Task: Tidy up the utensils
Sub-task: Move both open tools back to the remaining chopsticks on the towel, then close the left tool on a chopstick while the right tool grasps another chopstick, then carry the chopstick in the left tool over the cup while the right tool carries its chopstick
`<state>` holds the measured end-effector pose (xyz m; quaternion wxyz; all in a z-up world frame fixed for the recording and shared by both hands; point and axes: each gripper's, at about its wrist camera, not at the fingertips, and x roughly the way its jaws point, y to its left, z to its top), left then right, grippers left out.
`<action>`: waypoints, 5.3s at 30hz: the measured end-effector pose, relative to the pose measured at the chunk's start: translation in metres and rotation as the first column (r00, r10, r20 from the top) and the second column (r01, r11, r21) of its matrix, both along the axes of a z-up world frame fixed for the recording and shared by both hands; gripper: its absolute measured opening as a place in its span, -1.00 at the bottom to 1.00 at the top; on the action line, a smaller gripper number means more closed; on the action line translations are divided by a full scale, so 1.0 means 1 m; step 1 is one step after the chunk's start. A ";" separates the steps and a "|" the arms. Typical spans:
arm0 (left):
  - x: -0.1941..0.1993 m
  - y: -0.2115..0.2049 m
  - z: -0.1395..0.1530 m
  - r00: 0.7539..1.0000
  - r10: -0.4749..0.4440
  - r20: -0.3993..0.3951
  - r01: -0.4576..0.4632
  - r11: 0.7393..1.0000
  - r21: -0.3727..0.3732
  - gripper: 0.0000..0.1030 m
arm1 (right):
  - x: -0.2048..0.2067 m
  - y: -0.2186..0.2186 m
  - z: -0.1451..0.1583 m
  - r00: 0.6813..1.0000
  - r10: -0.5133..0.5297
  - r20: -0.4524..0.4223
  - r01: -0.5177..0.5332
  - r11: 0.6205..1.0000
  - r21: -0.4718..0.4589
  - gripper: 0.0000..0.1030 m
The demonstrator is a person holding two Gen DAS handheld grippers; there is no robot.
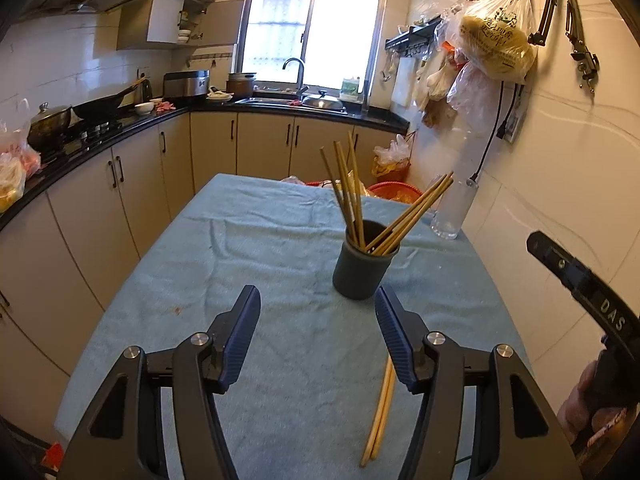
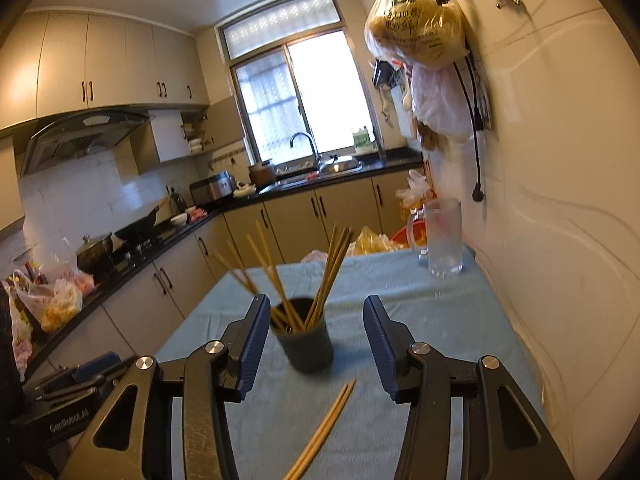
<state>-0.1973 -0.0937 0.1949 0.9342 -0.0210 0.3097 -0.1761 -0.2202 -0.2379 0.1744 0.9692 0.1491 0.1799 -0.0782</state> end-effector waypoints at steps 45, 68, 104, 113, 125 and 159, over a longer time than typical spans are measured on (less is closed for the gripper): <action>0.034 -0.097 -0.153 0.868 -0.346 -0.356 0.372 0.928 0.005 -0.54 | 0.010 -0.047 -0.146 0.948 0.111 -0.297 -0.033 0.966 0.257 -0.08; 0.064 -0.053 -0.156 0.866 -0.115 -0.487 0.140 0.990 0.014 -0.87 | 0.048 -0.019 -0.159 0.888 0.203 -0.412 -0.115 0.967 0.229 -0.08; 0.126 -0.074 -0.158 0.787 -0.144 -0.600 0.228 0.972 0.065 -0.54 | 0.116 -0.019 -0.171 0.659 0.133 -0.740 -0.113 0.991 0.077 -0.47; 0.141 -0.097 -0.157 0.775 -0.159 -0.612 0.292 0.948 0.124 -0.63 | 0.152 -0.020 -0.172 0.521 0.176 -0.835 -0.158 0.981 0.109 -0.43; 0.113 -0.062 -0.135 0.842 -0.214 -0.496 0.257 0.966 0.018 -0.89 | 0.142 -0.035 -0.157 0.718 0.243 -0.652 -0.115 0.966 0.233 -0.86; 0.006 -0.006 -0.036 0.996 -0.080 0.039 0.083 0.994 -0.068 -0.88 | -0.058 0.000 -0.084 0.978 -0.182 0.106 0.196 0.970 -0.141 -0.85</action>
